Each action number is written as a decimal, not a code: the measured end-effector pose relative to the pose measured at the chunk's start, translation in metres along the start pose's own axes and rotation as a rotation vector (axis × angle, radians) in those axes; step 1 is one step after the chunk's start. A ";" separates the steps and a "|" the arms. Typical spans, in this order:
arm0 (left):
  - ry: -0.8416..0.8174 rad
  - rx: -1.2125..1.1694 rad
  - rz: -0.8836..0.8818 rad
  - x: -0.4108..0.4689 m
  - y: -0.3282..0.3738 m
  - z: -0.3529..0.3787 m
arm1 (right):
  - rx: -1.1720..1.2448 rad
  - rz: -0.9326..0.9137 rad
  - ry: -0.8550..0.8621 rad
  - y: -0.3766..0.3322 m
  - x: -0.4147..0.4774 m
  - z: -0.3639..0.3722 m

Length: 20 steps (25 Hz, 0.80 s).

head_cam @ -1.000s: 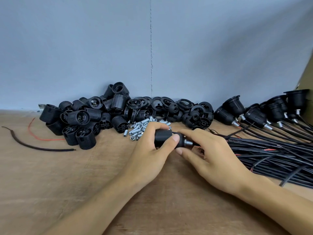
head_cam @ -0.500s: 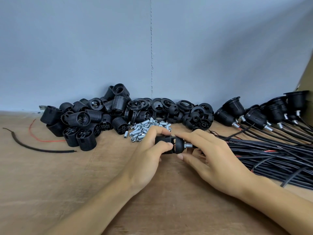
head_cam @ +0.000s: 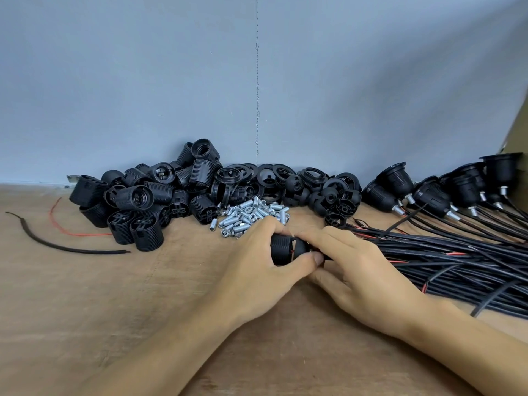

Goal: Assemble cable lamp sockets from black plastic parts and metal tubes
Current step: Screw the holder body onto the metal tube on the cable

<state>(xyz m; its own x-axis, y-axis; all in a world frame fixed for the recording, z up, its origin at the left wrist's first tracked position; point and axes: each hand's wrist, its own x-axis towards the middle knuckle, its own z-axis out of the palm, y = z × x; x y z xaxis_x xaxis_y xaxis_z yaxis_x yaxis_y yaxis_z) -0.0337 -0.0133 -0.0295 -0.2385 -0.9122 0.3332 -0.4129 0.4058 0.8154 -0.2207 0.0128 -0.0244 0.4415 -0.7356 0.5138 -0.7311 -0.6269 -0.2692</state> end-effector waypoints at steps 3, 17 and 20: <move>-0.013 0.010 -0.004 -0.001 -0.002 0.003 | -0.011 -0.010 -0.008 -0.002 -0.001 -0.001; -0.082 -0.208 -0.082 -0.004 0.003 0.004 | 0.004 0.003 0.028 -0.003 -0.004 -0.001; -0.101 -0.243 -0.091 -0.005 0.004 0.003 | 0.000 -0.013 0.034 -0.003 -0.004 -0.001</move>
<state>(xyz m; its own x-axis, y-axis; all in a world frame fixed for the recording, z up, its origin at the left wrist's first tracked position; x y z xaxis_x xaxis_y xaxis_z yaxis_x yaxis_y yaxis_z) -0.0371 -0.0066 -0.0298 -0.3011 -0.9292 0.2145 -0.2169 0.2858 0.9334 -0.2205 0.0183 -0.0252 0.4331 -0.7184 0.5444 -0.7253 -0.6364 -0.2628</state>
